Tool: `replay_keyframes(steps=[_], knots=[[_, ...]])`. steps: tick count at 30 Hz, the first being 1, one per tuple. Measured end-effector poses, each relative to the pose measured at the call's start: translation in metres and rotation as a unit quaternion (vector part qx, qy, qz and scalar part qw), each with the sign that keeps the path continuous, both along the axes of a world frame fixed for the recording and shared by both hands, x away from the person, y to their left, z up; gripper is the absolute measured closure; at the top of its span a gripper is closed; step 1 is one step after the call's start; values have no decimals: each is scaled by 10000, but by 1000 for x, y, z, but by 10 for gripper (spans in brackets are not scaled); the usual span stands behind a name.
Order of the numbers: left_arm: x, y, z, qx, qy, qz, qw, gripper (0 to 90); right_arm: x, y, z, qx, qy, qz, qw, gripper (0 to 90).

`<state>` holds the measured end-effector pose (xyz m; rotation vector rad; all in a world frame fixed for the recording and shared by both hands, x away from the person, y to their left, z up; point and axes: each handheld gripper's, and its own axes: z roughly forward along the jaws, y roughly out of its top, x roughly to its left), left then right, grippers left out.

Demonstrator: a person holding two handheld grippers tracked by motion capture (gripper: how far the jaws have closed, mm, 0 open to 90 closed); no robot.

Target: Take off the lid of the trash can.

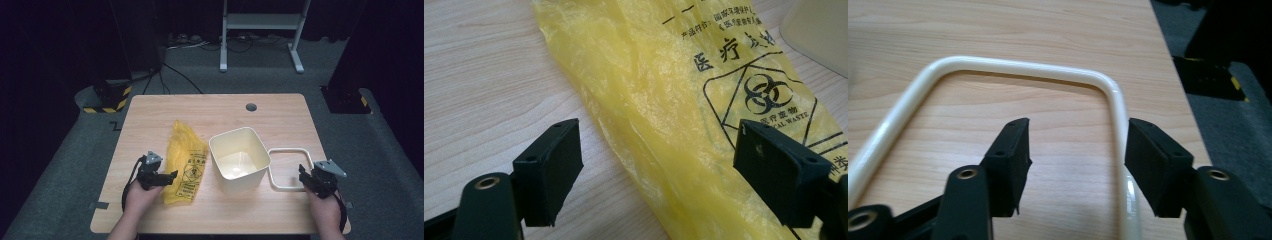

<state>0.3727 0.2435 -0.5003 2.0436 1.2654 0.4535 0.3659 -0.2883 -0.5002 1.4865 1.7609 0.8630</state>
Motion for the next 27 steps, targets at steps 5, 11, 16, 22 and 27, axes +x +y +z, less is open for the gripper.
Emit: replay_keyframes(steps=[5, 11, 16, 22, 27], knots=[[0, 4, 1, -43, -35, 80, 10000, 188, -4, 12, 7, 126, -4, 291, 9995, 366], [-1, 12, 1, -126, -62, 250, 9996, 166, -9, 30, 28, 243, 35, 572, 9981, 324], [-3, 15, 1, -207, -109, 324, 9992, 153, -16, 39, 45, 258, -96, 675, 9973, 322], [-1, 11, 1, -238, -36, 275, 9993, 206, -22, 45, 28, 196, 68, 866, 9960, 332], [10, 2, 15, -136, -6, 306, 9994, 254, -24, 43, 20, 133, 167, 1020, 9946, 343]])
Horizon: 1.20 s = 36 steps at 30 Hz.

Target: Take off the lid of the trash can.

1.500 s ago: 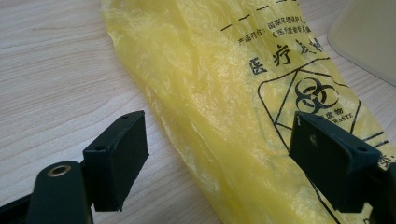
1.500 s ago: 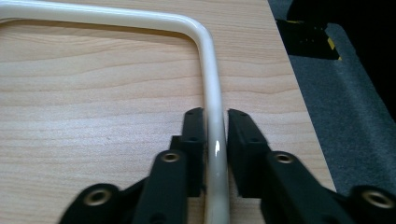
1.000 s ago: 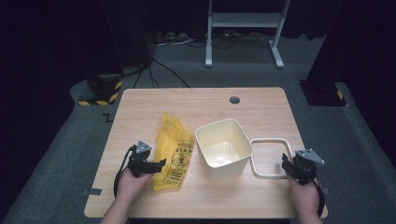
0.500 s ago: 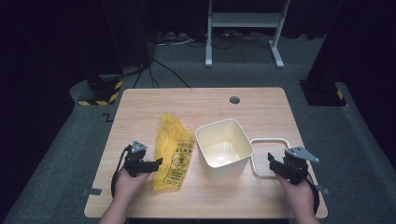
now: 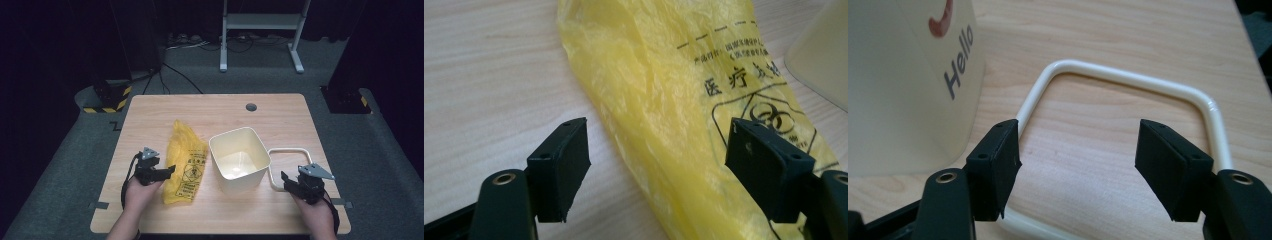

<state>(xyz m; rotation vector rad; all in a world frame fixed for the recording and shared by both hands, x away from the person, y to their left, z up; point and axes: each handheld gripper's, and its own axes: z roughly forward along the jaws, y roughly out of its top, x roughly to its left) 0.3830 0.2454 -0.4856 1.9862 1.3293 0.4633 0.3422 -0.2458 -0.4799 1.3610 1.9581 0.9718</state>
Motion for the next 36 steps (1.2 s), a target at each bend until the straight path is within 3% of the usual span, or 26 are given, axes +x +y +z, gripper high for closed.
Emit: replay_keyframes(steps=[3, 5, 10, 14, 17, 21, 27, 29, 36], knots=[[14, -4, 4, 131, 72, 53, 9999, 245, 2, -2, -2, 16, 41, 52, 10000, 346], [24, -3, 3, -58, 168, 167, 9997, 245, 3, -3, -2, 80, 48, 52, 9999, 351], [42, -5, -5, -68, 334, 317, 9989, 245, 3, -4, -3, 119, 77, 86, 9999, 357], [51, -1, -15, 55, 618, 483, 9969, 259, 2, -4, -3, 139, 80, 74, 9998, 362], [53, -1, -21, 106, 749, 433, 9962, 277, 2, -4, -4, 177, 109, 65, 9998, 364], [54, -4, -21, 90, 744, 369, 9965, 313, 3, -6, -5, 247, 147, 28, 9996, 364], [48, -18, -22, 621, 584, 240, 9961, 356, 2, -6, -6, 288, 183, -10, 9994, 372], [45, -22, -21, 664, 565, 111, 9961, 444, 2, -6, -6, 282, 193, -8, 9994, 373], [41, -30, -18, 668, 615, 36, 9959, 723, 2, -3, -6, 279, 191, 34, 9994, 376]])
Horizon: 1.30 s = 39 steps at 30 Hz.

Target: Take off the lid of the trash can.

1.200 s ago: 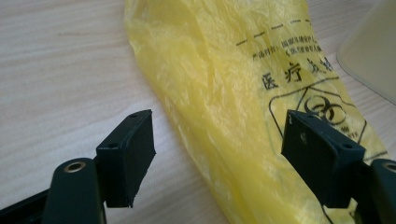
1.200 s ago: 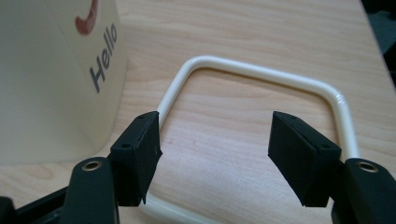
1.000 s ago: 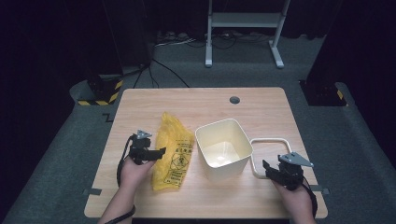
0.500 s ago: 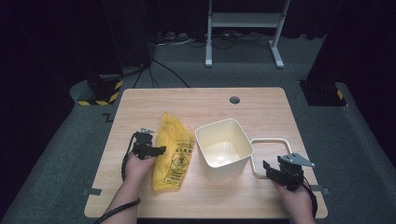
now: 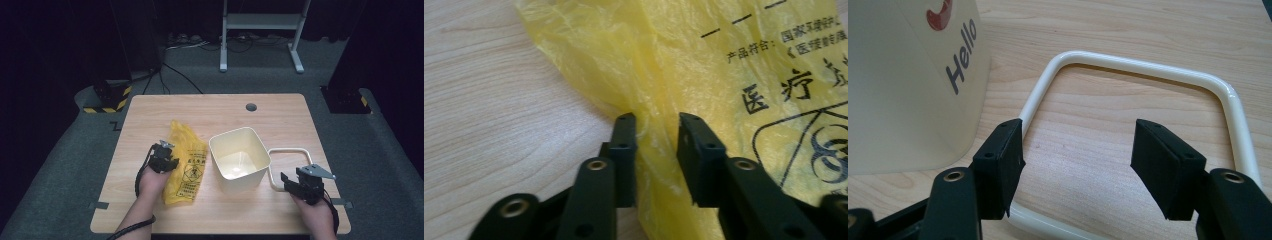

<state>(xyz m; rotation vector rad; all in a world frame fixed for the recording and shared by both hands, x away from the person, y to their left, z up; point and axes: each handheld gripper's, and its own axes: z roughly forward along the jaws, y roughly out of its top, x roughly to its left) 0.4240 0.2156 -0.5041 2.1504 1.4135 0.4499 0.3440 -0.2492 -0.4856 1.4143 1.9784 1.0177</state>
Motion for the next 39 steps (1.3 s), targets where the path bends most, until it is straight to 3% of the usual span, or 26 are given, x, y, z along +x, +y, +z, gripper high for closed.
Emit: replay_keyframes(steps=[2, 5, 11, 15, 19, 26, 33, 39], knots=[[-1, 0, 0, -66, -8, -26, 10000, 793, 0, 0, 0, 2, 2, 6, 10000, 378], [-5, 4, -3, -349, -41, -26, 9994, 857, 1, 0, -1, 7, 20, 4, 10000, 380], [-14, 7, -10, -840, -230, -88, 9962, 878, 2, 1, -2, -15, 16, 27, 10000, 385], [-17, 3, -4, -934, -494, -293, 9940, 879, 2, -1, -1, -14, -87, -3, 10000, 394], [-22, -1, 2, -1117, -755, -427, 9899, 883, 5, -1, -4, -1, -19, -69, 10000, 394], [-28, 8, 8, -1330, -1039, -358, 9850, 888, 5, 3, -5, -52, -6, -26, 10000, 394], [-36, 20, 23, -1524, -1593, -105, 9753, 889, 5, -1, -6, -12, 17, -86, 10000, 394], [-45, 25, 38, -1553, -2035, -22, 9667, 888, 5, -2, -5, -4, -17, -91, 10000, 394]])
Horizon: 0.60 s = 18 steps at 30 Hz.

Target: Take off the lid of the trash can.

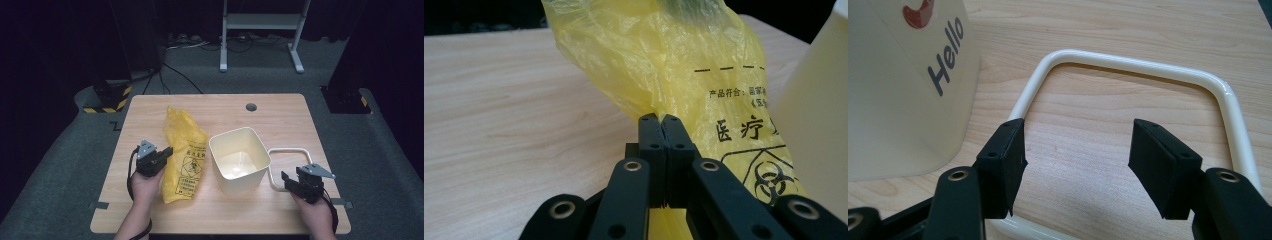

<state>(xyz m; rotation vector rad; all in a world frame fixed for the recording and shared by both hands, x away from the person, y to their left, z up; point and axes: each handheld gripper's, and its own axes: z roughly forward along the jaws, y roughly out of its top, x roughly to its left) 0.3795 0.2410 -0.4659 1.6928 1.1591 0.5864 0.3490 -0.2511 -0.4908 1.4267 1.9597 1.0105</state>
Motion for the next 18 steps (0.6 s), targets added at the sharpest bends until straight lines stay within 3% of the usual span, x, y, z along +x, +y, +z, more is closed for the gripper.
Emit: replay_keyframes(steps=[11, 18], knots=[[-16, 6, 22, -194, -737, 234, 9968, 888, 2, 1, -2, -3, 2, 35, 10000, 393], [-21, 5, 28, -243, -951, 227, 9949, 888, 2, 1, -1, 10, -21, 35, 10000, 393]])
